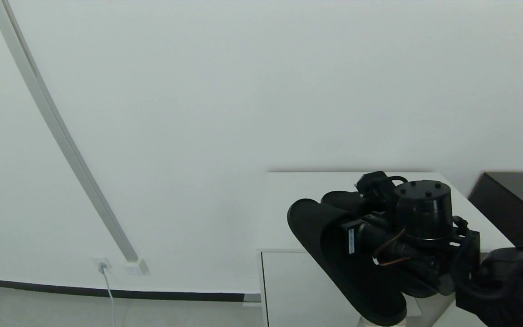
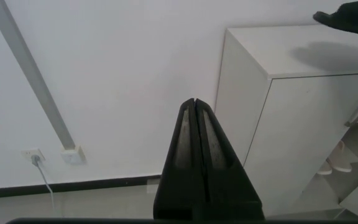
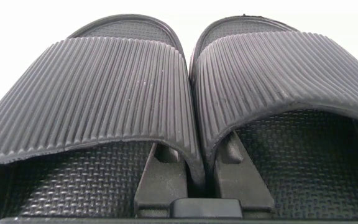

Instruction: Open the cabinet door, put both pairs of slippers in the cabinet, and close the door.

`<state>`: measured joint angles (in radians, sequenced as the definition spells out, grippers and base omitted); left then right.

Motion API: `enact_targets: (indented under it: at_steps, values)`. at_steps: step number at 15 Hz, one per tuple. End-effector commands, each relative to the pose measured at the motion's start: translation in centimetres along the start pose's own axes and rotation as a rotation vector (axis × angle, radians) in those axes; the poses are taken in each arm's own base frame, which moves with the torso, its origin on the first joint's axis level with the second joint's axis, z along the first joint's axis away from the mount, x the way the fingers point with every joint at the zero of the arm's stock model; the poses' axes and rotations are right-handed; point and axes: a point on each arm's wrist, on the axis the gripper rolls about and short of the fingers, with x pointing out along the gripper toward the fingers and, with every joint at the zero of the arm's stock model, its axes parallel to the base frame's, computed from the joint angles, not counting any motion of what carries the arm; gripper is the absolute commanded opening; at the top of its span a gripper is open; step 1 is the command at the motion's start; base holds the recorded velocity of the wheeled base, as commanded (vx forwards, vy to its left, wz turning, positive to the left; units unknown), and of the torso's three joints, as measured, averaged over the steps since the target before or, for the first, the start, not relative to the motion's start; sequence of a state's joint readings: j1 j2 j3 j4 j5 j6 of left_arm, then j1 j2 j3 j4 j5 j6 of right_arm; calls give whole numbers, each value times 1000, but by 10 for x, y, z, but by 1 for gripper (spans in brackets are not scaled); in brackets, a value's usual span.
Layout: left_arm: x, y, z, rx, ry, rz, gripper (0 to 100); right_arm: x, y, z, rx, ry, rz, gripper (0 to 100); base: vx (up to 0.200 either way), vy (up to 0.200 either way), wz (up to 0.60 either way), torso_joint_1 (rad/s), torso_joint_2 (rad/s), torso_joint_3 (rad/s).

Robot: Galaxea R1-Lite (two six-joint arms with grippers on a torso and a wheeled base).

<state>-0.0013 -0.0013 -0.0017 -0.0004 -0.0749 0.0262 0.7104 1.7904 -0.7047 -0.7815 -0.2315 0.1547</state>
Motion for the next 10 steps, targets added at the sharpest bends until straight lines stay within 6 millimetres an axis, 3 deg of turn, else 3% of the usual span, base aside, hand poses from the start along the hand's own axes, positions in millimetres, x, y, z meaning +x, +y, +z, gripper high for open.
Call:
enact_targets:
  at_steps: [1, 9, 10]
  values:
    - [0, 0, 0, 9, 0, 1, 0, -19, 1, 5, 2, -26, 20, 0, 0, 0, 0, 0, 0, 0]
    - [0, 0, 0, 1, 2, -1, 0, -20, 10, -6, -14, 12, 47, 0, 0, 0, 0, 0, 0, 0]
    - [0, 0, 0, 1, 2, -1, 0, -20, 10, -6, -13, 11, 47, 0, -200, 0, 0, 7, 2, -2]
